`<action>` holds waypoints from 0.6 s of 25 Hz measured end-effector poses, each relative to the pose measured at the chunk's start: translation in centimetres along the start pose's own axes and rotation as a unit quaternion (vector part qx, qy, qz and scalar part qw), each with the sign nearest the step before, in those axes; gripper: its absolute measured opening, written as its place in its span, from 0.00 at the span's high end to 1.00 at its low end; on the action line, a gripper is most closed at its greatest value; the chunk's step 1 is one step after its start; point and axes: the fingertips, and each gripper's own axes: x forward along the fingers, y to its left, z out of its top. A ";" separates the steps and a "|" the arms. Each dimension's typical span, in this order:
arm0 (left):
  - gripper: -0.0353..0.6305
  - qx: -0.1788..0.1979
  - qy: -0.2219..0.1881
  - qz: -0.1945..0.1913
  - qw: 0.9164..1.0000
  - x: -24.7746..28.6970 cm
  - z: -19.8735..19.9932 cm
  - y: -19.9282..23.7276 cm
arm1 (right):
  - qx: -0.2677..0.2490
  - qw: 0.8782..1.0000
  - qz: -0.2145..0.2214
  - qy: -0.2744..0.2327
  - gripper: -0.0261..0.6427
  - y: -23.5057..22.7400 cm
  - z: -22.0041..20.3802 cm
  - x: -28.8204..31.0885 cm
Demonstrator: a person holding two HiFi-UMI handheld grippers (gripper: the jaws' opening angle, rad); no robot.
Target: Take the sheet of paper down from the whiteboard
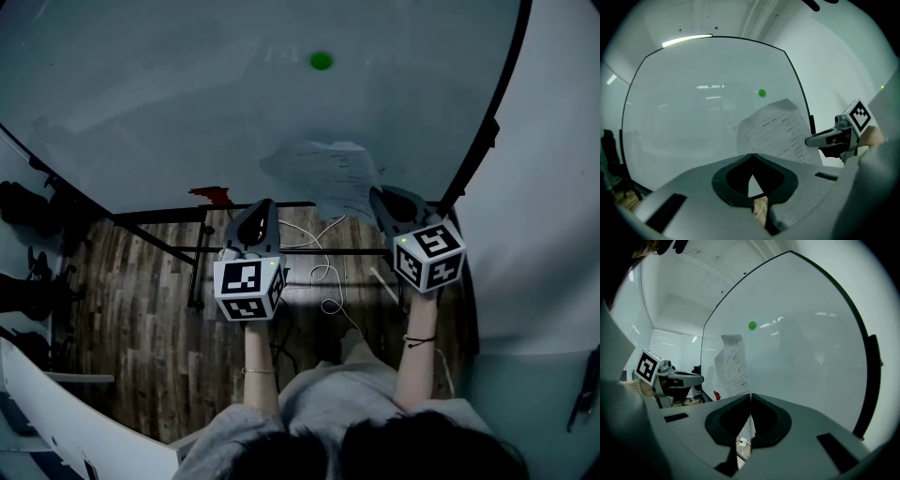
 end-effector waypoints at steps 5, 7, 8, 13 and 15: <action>0.94 -0.006 0.009 -0.009 1.000 -2.4 -1.6 0.0 | -0.002 1.000 -0.001 -0.002 0.96 2.6 -0.5 -1.1; 0.94 -0.006 0.009 -0.012 1.000 -2.3 -1.6 -0.3 | -0.002 1.000 0.000 -0.003 0.96 2.7 -0.5 -1.2; 0.94 -0.006 0.009 -0.013 1.000 -2.3 -1.6 -0.4 | -0.002 1.000 0.000 -0.003 0.96 2.7 -0.5 -1.2; 0.94 -0.005 0.003 -0.017 1.000 -2.5 -0.7 -0.7 | -0.005 1.000 0.000 -0.005 0.96 2.9 0.1 -1.6; 0.94 -0.005 -0.001 -0.018 1.000 -2.6 -0.4 -0.7 | -0.005 1.000 -0.003 -0.006 0.96 2.9 0.3 -1.8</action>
